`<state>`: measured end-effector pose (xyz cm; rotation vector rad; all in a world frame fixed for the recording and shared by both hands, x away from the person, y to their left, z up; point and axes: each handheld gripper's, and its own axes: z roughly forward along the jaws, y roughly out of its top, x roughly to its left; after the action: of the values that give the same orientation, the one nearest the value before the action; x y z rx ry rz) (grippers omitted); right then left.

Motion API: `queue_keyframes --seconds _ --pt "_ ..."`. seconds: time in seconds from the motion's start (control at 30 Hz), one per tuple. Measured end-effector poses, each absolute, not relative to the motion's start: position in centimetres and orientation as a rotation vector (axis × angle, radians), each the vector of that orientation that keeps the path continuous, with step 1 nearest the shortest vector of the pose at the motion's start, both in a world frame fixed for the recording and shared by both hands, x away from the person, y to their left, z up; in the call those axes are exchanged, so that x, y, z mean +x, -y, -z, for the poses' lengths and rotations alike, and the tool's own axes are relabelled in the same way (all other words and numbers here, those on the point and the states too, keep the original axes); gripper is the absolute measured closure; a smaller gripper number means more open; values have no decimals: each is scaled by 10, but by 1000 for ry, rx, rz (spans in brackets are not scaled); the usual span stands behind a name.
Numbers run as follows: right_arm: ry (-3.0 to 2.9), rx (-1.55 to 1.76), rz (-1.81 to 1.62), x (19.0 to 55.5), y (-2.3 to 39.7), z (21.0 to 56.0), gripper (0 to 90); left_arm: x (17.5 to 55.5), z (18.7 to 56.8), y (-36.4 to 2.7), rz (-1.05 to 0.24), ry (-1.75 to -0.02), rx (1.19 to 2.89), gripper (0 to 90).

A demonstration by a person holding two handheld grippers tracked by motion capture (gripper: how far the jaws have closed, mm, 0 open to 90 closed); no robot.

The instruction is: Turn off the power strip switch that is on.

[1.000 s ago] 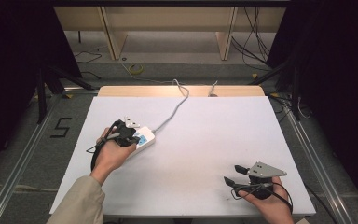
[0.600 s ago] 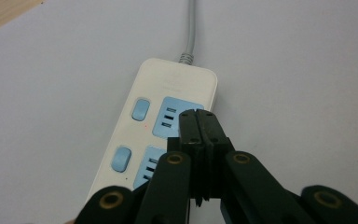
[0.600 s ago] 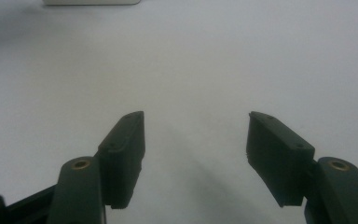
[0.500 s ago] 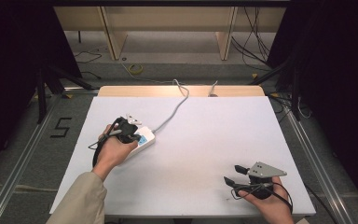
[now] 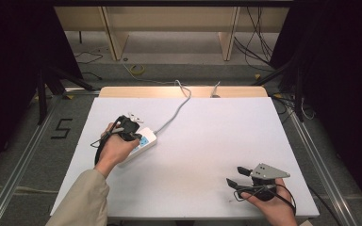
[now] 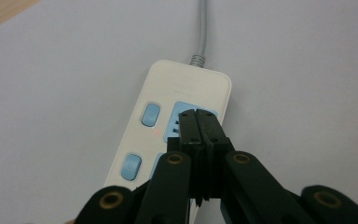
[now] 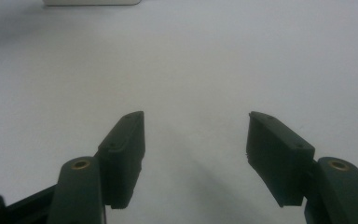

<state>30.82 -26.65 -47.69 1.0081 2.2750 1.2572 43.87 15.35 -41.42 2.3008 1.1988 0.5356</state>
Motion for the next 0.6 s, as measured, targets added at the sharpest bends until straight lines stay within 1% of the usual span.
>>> queue_keyframes --seconds 0.6 --pt "-2275 1011 -1260 308 267 477 383 455 414 -153 -547 -1222 2331 897"
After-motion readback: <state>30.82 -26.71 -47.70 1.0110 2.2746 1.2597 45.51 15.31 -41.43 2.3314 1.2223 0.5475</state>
